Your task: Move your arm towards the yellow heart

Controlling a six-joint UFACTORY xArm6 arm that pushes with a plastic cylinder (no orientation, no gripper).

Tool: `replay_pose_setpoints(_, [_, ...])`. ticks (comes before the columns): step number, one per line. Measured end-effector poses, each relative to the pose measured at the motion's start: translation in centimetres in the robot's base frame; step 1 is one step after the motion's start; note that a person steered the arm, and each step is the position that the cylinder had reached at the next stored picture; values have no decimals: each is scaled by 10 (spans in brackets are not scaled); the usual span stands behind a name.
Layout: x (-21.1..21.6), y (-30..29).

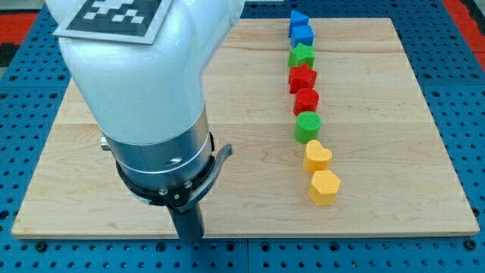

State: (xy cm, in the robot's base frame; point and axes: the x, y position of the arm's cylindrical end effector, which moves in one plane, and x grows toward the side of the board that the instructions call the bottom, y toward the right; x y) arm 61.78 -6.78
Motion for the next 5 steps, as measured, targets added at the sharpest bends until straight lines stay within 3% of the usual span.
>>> replay_pose_setpoints(3, [-3,6])
replay_pose_setpoints(5, [0,62])
